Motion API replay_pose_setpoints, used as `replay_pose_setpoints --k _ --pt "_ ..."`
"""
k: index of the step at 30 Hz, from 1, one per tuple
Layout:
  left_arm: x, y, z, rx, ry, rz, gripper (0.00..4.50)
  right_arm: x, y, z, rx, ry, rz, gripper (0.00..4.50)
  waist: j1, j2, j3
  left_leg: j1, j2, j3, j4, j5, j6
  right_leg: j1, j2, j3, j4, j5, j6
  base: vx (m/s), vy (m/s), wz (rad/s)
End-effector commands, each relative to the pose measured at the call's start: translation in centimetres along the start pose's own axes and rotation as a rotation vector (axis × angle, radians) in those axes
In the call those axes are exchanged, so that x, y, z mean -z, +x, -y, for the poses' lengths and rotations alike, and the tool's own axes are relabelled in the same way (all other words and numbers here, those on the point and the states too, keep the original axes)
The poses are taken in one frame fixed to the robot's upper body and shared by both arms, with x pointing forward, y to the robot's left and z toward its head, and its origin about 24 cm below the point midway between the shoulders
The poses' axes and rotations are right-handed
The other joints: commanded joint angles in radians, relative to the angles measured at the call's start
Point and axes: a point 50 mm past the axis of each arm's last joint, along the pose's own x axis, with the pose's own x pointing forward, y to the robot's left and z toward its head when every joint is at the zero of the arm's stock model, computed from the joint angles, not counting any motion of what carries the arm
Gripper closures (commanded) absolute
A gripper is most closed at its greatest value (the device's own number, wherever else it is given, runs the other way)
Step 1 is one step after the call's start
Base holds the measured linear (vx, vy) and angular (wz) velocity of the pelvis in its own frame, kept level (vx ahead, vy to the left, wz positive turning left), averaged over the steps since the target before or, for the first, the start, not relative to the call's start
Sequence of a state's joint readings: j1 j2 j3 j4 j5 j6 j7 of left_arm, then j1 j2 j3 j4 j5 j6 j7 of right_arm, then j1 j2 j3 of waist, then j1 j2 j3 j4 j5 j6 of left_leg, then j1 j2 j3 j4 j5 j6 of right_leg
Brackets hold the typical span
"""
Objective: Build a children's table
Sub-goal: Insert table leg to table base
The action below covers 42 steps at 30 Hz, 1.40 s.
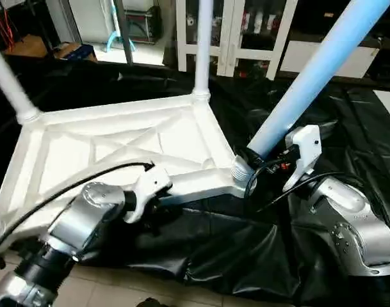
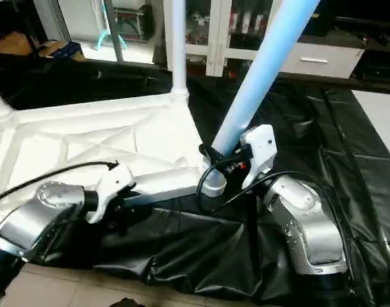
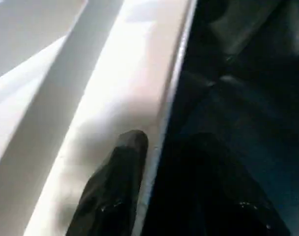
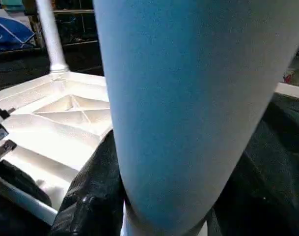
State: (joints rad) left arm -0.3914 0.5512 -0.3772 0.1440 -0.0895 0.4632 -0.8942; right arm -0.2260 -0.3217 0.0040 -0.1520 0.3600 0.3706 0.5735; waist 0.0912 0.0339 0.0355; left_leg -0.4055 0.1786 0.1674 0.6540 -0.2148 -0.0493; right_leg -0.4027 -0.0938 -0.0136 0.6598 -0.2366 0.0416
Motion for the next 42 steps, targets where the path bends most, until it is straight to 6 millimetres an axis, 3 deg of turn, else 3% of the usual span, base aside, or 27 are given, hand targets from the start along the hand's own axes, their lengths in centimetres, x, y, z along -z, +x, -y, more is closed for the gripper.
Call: replay_pose_setpoints --k 1,2,3,4,5,6,7,8,9,10,12,13,15,18,21,25,26,27,28,29,30,32,36,39,42 --pt "0.2 0.4 0.2 0.036 0.059 -0.029 3.08 -0.5 -0.3 0.4 0.041 0.015 0.039 2.65 -0.004 0.017 -0.081 0.032 0.020 -0.009 -0.071 0.057 0.033 0.056 -0.019 0.011 -0.041 0.330 -0.275 0.000 0.000 0.00" --pt "0.3 0.2 0.0 0.028 0.061 -0.035 3.10 -0.9 -0.2 0.3 0.041 0.036 0.061 2.65 -0.004 0.022 -0.081 0.032 0.019 -0.010 -0.071 0.058 0.033 0.054 -0.020 0.010 -0.041 0.329 -0.274 0.000 0.000 0.00" --pt "0.3 0.2 -0.1 0.024 0.062 -0.036 3.16 -1.1 -0.2 0.4 0.040 0.051 0.075 2.65 -0.004 0.034 -0.082 0.034 0.019 -0.012 -0.070 0.052 0.029 0.054 -0.020 0.009 -0.039 0.329 -0.274 0.000 0.000 0.00" --pt "0.4 0.1 -0.2 0.023 0.064 -0.036 3.23 -1.0 -0.2 0.3 0.032 0.065 0.082 2.65 -0.006 0.027 -0.082 0.034 0.020 -0.011 -0.071 0.043 0.029 0.055 -0.019 0.009 -0.042 0.331 -0.276 0.000 0.000 0.00" --pt "0.7 -0.1 -0.4 0.024 0.064 -0.038 3.28 -0.6 -0.2 0.2 0.017 0.065 0.066 2.65 -0.005 0.030 -0.082 0.033 0.018 -0.012 -0.071 0.045 0.030 0.056 -0.019 0.008 -0.042 0.333 -0.276 0.000 0.000 0.00" --pt "0.9 -0.2 -0.4 0.025 0.062 -0.043 3.30 -0.3 -0.2 0.1 0.004 0.054 0.046 2.65 -0.006 0.037 -0.083 0.033 0.018 -0.013 -0.071 0.050 0.027 0.056 -0.018 0.006 -0.040 0.336 -0.274 0.000 0.000 0.00" --pt "1.7 -0.8 -0.7 0.023 0.055 -0.065 3.32 0.7 -0.5 -0.7 -0.057 0.059 -0.014 2.65 -0.008 0.064 -0.084 0.037 0.016 -0.015 -0.069 0.046 0.020 0.054 -0.017 0.002 -0.041 0.343 -0.267 0.000 0.000 0.00" --pt "1.9 -1.0 -0.8 0.021 0.050 -0.068 3.36 0.9 -0.5 -0.8 -0.068 0.059 -0.022 2.65 -0.012 0.052 -0.082 0.037 0.016 -0.014 -0.070 0.040 0.021 0.055 -0.015 0.002 -0.046 0.345 -0.265 0.000 0.000 0.00" --pt "2.2 -1.2 -0.9 0.015 0.040 -0.073 3.42 1.3 -0.7 -1.1 -0.090 0.057 -0.040 2.65 -0.011 0.067 -0.084 0.038 0.016 -0.016 -0.069 0.037 0.016 0.057 -0.017 0.002 -0.042 0.350 -0.268 0.000 0.000 0.00" --pt "3.1 -1.8 -1.2 -0.004 0.021 -0.092 3.46 2.3 -1.0 -1.2 -0.094 0.023 -0.090 2.65 -0.015 0.062 -0.084 0.035 0.016 -0.016 -0.069 0.033 0.016 0.061 -0.016 0.001 -0.046 0.362 -0.267 0.000 0.000 0.00" --pt "3.7 -2.3 -1.5 -0.023 0.003 -0.104 3.56 3.0 -1.1 -0.9 -0.053 0.006 -0.113 2.65 -0.018 0.066 -0.088 0.031 0.014 -0.016 -0.066 0.062 0.028 0.063 -0.020 0.002 -0.042 0.390 -0.268 0.000 0.000 0.00" --pt "4.0 -2.7 -1.8 -0.044 -0.006 -0.107 3.61 3.3 -1.1 -0.6 -0.015 0.015 -0.102 2.65 -0.023 0.049 -0.085 0.028 0.014 -0.013 -0.069 0.053 0.040 0.064 -0.020 0.003 -0.047 0.373 -0.271 0.000 0.000 0.00" --pt "4.2 -3.0 -2.0 -0.058 -0.007 -0.111 3.67 3.1 -1.0 -0.4 0.006 0.030 -0.076 2.65 -0.026 0.066 -0.086 0.028 0.016 -0.015 -0.071 0.037 0.051 0.063 -0.026 0.003 -0.046 0.336 -0.278 0.000 0.000 0.00" --pt "4.9 -3.5 -2.4 -0.100 -0.001 -0.125 3.73 2.5 -0.6 -0.5 0.016 0.054 -0.034 2.65 -0.038 0.056 -0.085 0.031 0.019 -0.013 -0.072 0.044 0.075 0.060 -0.024 0.004 -0.051 0.288 -0.288 0.000 0.000 0.00" --pt "5.6 -3.7 -2.4 -0.119 0.003 -0.161 3.74 2.6 -0.6 -0.6 0.004 0.050 -0.038 2.65 -0.039 0.062 -0.085 0.031 0.020 -0.014 -0.070 0.066 0.089 0.059 -0.025 0.003 -0.049 0.292 -0.287 0.000 0.000 0.00" --pt "6.7 -4.4 -2.2 -0.148 0.000 -0.203 3.77 2.5 -0.6 -0.4 -0.003 0.018 -0.031 2.65 -0.042 0.054 -0.086 0.030 0.022 -0.013 -0.068 0.084 0.111 0.058 -0.026 0.004 -0.049 0.295 -0.291 0.000 0.000 0.00" --pt "6.7 -4.5 -2.1 -0.152 -0.002 -0.197 3.77 2.2 -0.6 -0.3 -0.001 0.012 -0.015 2.65 -0.045 0.056 -0.086 0.029 0.021 -0.013 -0.068 0.085 0.114 0.058 -0.026 0.003 -0.049 0.293 -0.291 0.000 0.000 0.00" --pt "6.7 -4.5 -2.1 -0.152 -0.002 -0.197 3.77 2.2 -0.6 -0.3 -0.001 0.012 -0.015 2.65 -0.046 0.052 -0.085 0.029 0.022 -0.013 -0.068 0.083 0.116 0.057 -0.026 0.003 -0.050 0.290 -0.292 0.000 0.000 0.00" --pt "6.5 -4.6 -2.2 -0.157 0.005 -0.178 3.77 1.6 -0.4 -0.1 0.001 0.012 0.011 2.65 -0.049 0.041 -0.085 0.027 0.022 -0.011 -0.069 0.079 0.122 0.060 -0.027 0.005 -0.050 0.277 -0.295 0.000 0.000 0.00" --pt "6.4 -4.6 -2.2 -0.159 0.009 -0.170 3.77 1.4 -0.4 0.0 0.001 0.011 0.020 2.65 -0.048 0.046 -0.085 0.027 0.022 -0.013 -0.069 0.081 0.125 0.060 -0.028 0.005 -0.049 0.273 -0.296 0.000 0.000 0.00" --pt "5.9 -4.6 -2.2 -0.165 0.007 -0.145 3.77 0.2 -0.2 0.2 -0.016 0.012 0.061 2.65 -0.053 0.038 -0.084 0.027 0.023 -0.011 -0.070 0.089 0.130 0.058 -0.025 0.004 -0.050 0.272 -0.294 0.000 0.000 0.00" --pt "5.6 -4.6 -2.3 -0.170 0.012 -0.138 3.77 -0.5 -0.2 0.2 -0.034 0.010 0.085 2.65 -0.052 0.041 -0.087 0.028 0.022 -0.012 -0.066 0.112 0.140 0.059 -0.027 0.006 -0.046 0.288 -0.296 0.000 0.000 0.00" --pt "5.3 -4.5 -2.2 -0.174 0.026 -0.125 3.77 -2.5 -0.2 0.7 -0.067 -0.001 0.142 2.65 -0.050 0.037 -0.092 0.027 0.019 -0.011 -0.058 0.179 0.169 0.059 -0.024 0.005 -0.038 0.375 -0.296 0.000 0.000 0.00" --pt "4.7 -4.5 -2.1 -0.155 0.036 -0.088 3.77 -2.9 -0.5 1.6 -0.058 -0.039 0.113 2.65 -0.048 0.035 -0.093 0.028 0.019 -0.010 -0.056 0.201 0.172 0.059 -0.021 0.004 -0.036 0.403 -0.294 0.000 0.000 0.00" --pt "4.2 -4.6 -2.1 -0.135 0.026 -0.034 3.07 -2.4 -0.7 2.1 -0.042 -0.058 0.072 2.65 -0.044 0.034 -0.095 0.028 0.017 -0.009 -0.053 0.225 0.172 0.059 -0.020 0.003 -0.031 0.429 -0.290 0.000 0.000 0.00"
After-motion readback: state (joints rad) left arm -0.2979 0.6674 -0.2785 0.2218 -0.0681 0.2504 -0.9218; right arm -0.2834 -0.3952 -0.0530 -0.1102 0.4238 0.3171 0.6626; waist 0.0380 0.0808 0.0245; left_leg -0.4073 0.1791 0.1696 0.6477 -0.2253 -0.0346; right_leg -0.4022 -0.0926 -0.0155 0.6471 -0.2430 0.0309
